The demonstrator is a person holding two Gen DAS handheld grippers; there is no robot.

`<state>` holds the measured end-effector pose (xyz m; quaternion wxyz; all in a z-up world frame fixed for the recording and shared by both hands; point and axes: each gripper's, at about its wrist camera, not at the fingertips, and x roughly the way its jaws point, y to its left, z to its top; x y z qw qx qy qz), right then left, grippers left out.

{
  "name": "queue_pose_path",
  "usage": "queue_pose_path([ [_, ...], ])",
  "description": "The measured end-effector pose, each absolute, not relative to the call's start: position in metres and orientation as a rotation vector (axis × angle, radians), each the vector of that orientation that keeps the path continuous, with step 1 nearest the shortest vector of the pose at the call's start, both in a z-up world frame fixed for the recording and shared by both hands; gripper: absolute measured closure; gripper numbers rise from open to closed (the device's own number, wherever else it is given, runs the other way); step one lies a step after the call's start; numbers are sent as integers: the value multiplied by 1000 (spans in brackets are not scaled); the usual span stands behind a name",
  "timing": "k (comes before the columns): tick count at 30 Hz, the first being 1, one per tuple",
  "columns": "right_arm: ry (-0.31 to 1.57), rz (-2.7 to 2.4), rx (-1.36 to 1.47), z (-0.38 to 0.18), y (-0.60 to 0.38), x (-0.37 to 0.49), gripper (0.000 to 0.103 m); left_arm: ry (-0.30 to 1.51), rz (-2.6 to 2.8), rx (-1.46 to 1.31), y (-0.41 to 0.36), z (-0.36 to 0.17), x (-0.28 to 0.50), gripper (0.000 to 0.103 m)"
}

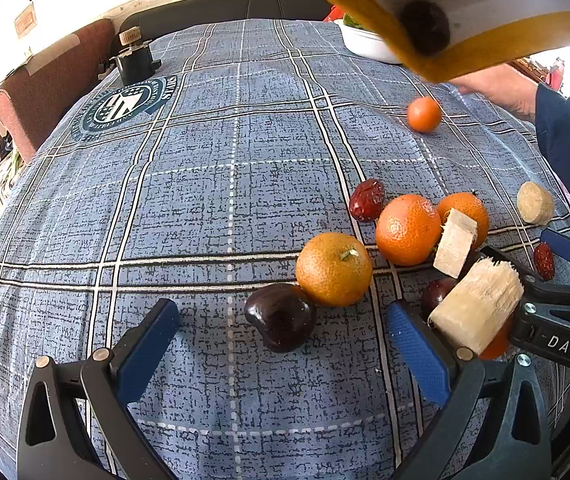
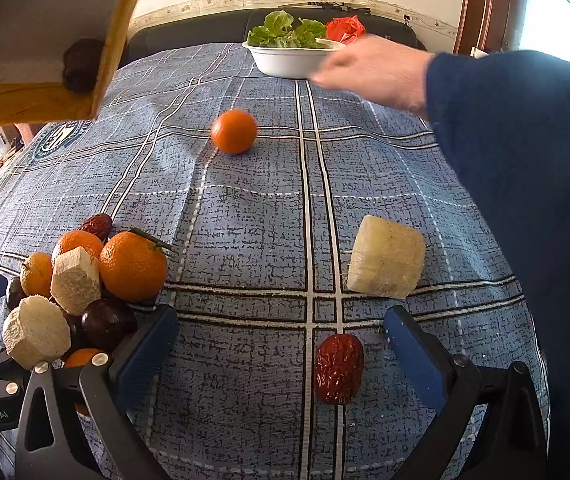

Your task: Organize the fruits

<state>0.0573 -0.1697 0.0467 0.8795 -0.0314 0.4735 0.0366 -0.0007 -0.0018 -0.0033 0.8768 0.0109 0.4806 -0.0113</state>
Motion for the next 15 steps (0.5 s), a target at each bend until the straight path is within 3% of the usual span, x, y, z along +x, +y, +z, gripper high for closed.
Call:
queue_pose_path([
  [15, 988, 76, -66, 48, -169, 57, 0, 1003, -24, 23, -3, -3, 0, 0],
])
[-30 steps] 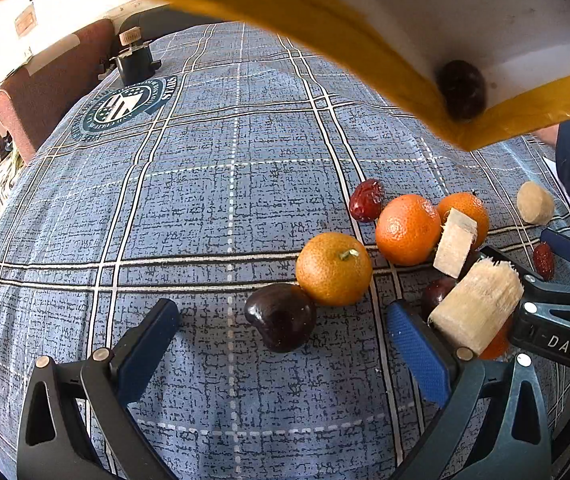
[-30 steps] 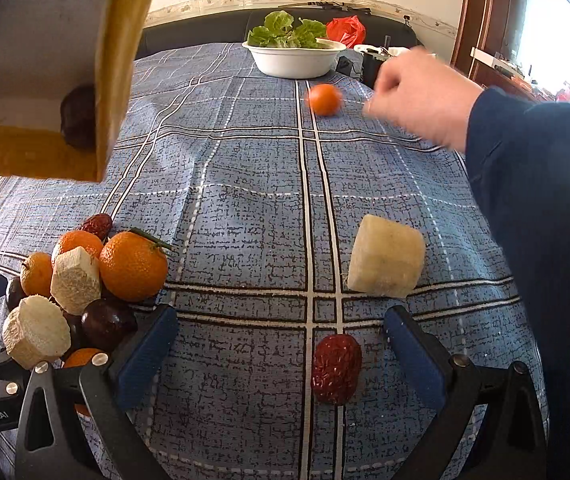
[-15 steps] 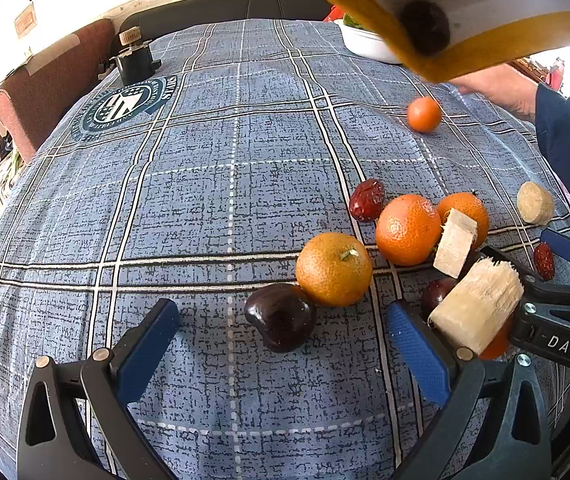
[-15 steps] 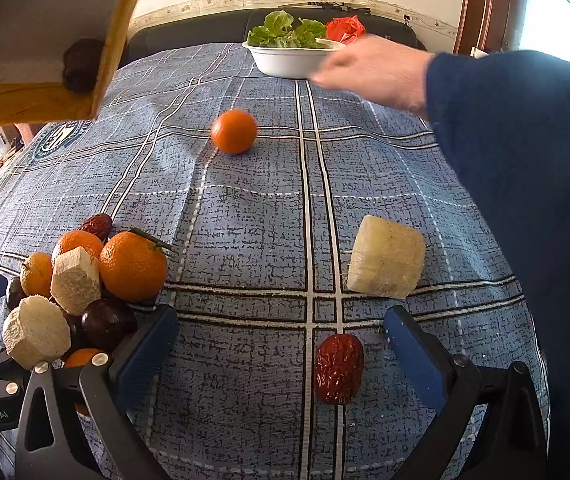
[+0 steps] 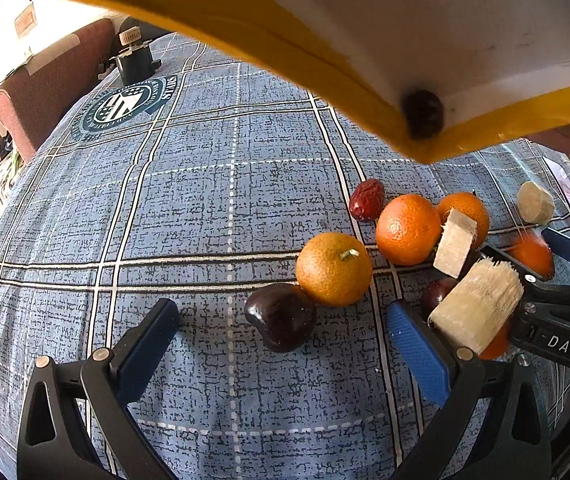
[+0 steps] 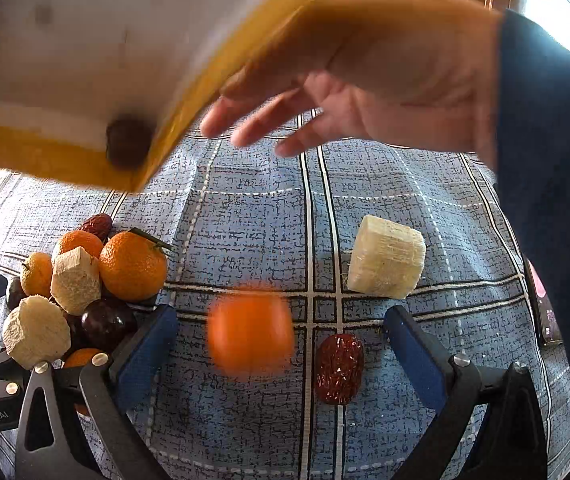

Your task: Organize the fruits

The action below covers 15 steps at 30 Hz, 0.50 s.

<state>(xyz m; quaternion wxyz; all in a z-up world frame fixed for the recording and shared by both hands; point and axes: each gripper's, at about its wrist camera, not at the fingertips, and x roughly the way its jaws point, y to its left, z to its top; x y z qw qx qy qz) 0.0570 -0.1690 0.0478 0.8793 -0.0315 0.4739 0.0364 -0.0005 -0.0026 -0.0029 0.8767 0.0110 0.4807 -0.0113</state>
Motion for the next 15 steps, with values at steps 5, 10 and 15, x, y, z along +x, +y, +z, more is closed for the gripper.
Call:
queue_pose_path([
  [5, 988, 75, -66, 48, -169, 57, 0, 1003, -24, 23, -3, -3, 0, 0],
  [10, 988, 75, -66, 48, -168, 57, 0, 1003, -24, 23, -3, -3, 0, 0],
  [15, 988, 75, -66, 49, -168, 58, 0, 1003, -24, 23, -3, -3, 0, 0],
])
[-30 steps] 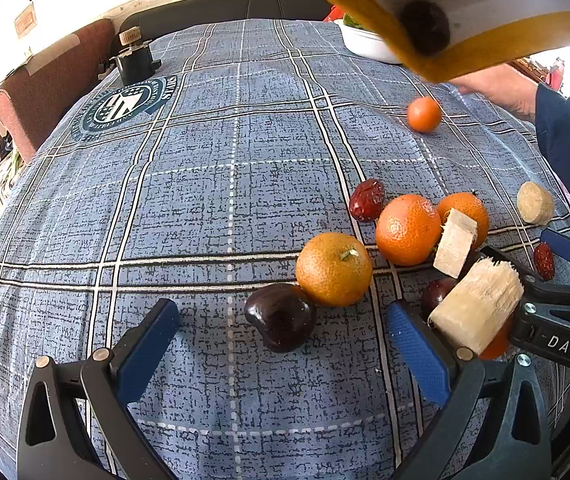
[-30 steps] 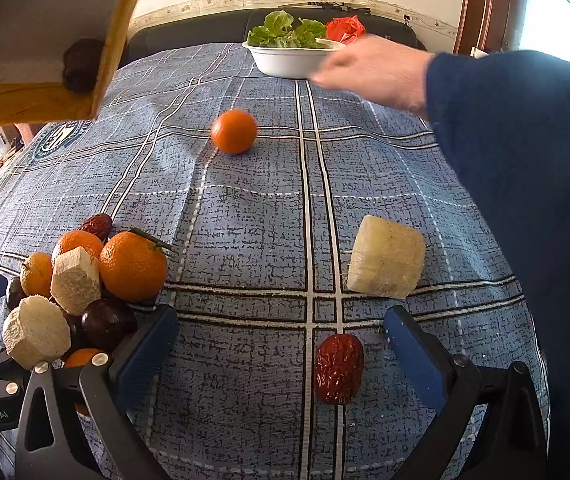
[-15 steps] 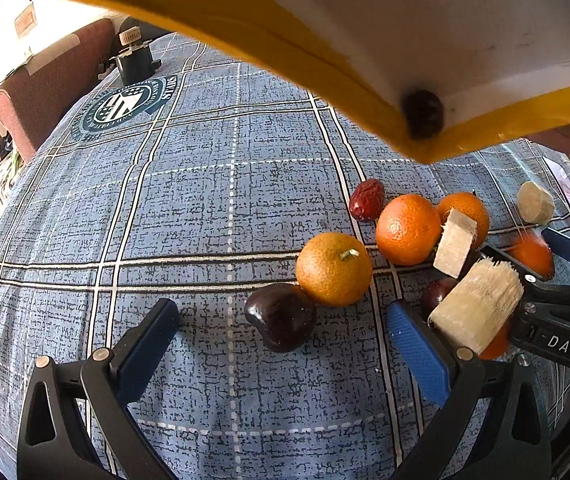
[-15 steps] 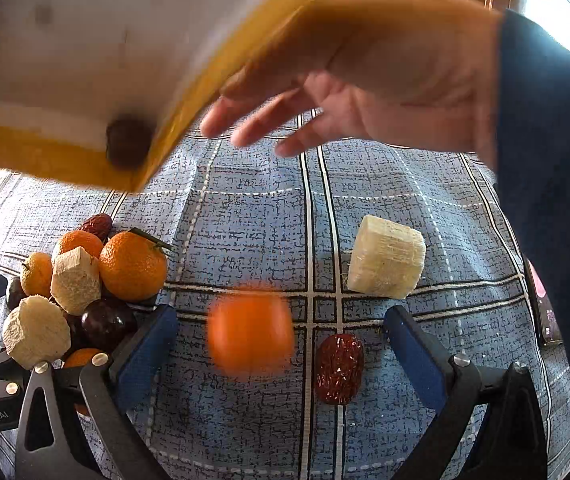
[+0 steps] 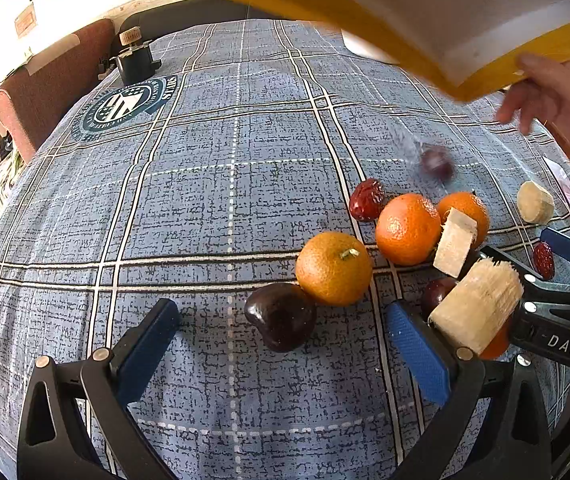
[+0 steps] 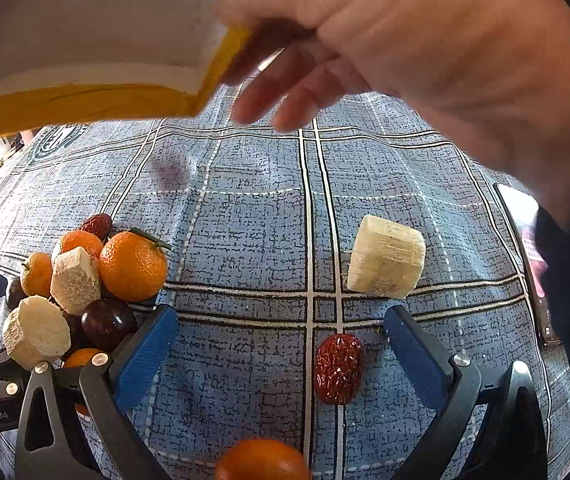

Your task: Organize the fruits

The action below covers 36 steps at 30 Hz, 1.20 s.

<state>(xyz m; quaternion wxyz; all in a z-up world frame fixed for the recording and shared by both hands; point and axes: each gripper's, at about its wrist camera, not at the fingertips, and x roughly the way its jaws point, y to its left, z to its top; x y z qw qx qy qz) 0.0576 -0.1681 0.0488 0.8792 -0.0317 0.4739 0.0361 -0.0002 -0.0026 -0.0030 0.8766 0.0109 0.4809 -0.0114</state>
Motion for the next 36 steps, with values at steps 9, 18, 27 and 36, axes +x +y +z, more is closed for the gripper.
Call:
queue_pose_path([
  [9, 989, 75, -66, 48, -167, 58, 0, 1003, -24, 23, -2, -3, 0, 0],
  [18, 989, 75, -66, 47, -166, 58, 0, 1003, -24, 23, -2, -4, -1, 0],
  [27, 989, 75, -66, 47, -166, 58, 0, 1003, -15, 17, 0, -4, -1, 0],
  [36, 989, 75, -66, 47, -166, 58, 0, 1003, -38, 33, -4, -3, 0, 0],
])
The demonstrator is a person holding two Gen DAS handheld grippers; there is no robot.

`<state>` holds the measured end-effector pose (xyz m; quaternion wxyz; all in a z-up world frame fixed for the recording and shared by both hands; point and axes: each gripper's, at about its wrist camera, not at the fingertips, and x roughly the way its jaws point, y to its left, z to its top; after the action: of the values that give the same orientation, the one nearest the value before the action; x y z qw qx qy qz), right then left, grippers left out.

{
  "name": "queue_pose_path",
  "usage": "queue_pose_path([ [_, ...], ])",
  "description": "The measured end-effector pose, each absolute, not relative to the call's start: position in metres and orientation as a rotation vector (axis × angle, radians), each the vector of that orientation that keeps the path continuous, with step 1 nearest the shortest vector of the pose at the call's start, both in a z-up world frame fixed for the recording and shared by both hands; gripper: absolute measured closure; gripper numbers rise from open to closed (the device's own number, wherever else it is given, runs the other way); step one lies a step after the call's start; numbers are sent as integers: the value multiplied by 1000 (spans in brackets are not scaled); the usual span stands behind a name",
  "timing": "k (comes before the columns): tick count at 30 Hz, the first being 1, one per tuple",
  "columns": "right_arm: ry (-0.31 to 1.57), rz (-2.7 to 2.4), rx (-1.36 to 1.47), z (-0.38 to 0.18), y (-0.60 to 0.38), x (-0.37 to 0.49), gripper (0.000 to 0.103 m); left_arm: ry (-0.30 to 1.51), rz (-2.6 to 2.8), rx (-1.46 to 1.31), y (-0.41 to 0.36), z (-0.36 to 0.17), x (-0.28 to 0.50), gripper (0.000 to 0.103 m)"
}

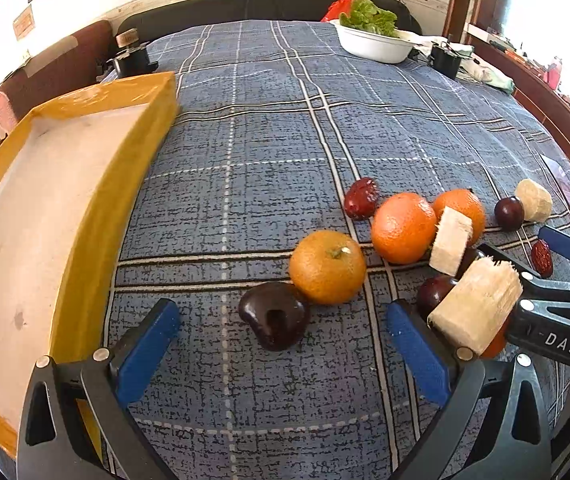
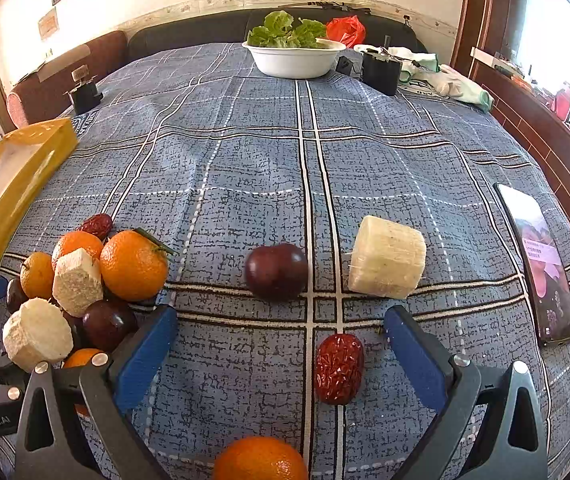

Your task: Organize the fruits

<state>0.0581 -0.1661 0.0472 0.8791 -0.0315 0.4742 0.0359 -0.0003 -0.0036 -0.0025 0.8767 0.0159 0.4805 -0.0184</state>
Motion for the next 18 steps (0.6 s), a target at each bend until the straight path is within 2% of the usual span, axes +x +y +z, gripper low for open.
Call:
queue_pose_path([
  [18, 988, 69, -64, 48, -166, 58, 0, 1002, -41, 34, -5, -3, -2, 0],
])
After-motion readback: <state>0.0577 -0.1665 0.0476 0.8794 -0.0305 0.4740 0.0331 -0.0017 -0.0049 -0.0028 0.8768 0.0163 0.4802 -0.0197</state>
